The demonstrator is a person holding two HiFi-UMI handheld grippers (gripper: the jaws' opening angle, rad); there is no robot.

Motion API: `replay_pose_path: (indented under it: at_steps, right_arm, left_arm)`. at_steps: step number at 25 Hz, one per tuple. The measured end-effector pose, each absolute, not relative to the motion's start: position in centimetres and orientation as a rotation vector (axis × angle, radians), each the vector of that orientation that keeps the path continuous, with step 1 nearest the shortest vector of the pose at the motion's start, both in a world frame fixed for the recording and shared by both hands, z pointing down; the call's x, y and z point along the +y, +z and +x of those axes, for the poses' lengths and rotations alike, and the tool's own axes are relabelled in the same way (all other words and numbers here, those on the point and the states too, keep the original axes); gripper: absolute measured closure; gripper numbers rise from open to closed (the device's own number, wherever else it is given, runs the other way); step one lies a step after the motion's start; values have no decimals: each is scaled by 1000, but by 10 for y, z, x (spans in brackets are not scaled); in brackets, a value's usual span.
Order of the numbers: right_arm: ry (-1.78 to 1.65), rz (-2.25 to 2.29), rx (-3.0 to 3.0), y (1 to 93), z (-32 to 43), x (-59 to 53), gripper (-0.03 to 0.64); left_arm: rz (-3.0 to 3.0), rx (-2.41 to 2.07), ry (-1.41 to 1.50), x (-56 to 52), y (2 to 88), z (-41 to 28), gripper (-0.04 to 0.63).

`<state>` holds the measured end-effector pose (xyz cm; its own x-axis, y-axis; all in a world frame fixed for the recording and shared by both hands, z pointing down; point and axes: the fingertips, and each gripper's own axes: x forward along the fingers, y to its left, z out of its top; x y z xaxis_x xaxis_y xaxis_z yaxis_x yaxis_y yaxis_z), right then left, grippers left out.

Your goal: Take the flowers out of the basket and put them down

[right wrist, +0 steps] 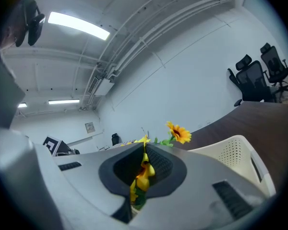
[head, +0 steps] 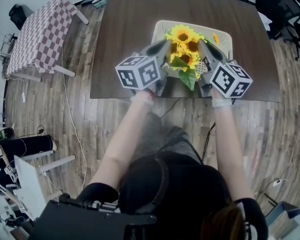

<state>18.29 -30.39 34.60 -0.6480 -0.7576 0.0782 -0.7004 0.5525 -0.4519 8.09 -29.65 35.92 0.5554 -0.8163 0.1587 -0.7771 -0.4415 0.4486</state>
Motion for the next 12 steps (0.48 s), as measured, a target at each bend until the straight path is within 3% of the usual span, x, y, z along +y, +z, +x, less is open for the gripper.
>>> replay_pose_path:
  at_steps: [12]
  right_arm:
    - [-613,-1299,2639,327,176,-301,613]
  left_arm:
    - [2372,-1232,-151,-299,343,76,583]
